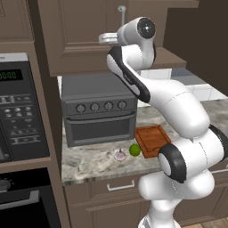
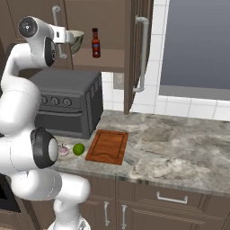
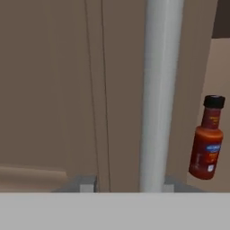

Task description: Open the cabinet. Place the bowl and condiment on the counter. Then place the lime and garlic on the cutting board.

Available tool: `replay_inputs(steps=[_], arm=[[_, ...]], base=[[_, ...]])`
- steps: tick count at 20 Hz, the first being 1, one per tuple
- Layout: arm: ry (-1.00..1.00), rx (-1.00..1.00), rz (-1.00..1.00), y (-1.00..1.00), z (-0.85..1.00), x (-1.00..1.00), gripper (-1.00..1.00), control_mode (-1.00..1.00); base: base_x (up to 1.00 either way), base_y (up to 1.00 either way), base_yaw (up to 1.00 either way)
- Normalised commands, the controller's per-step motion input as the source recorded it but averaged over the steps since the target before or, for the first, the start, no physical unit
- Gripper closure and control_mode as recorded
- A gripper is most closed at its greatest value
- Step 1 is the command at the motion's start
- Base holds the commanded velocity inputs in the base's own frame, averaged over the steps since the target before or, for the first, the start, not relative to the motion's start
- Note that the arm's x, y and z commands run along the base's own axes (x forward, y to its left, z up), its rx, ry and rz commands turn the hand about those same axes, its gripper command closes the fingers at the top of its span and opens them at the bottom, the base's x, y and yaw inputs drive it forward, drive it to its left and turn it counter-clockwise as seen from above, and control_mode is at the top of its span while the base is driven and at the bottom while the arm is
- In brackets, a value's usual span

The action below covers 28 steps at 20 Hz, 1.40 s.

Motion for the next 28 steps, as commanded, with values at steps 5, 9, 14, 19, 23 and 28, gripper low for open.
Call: replay_inputs(steps=[5,9,14,19,23,28], arm=[[0.0,0.0,0.0,0.16,0.0,0.46,1.0,-1.0],[0.01,0.08,0.05,0.17,0.0,0.45,1.0,-1.0],[0.02,0.14,0.19,0.47,0.0,0.41,1.0,-1.0],[0.01,0.07,0.12,0.68,0.0,0.22,1.0,-1.0],[0.0,0.01,0.02,0.96,0.0,0.0,1.0,-1.0],[0.0,-0.02,0.0,1.0,0.0,0.0,1.0,-1.0]], base=[[0.0,0.0,0.0],[0.0,0.0,0.0],[0.0,0.0,0.0],[0.0,0.0,0.0],[0.0,0.0,0.0],[0.0,0.0,0.0]])
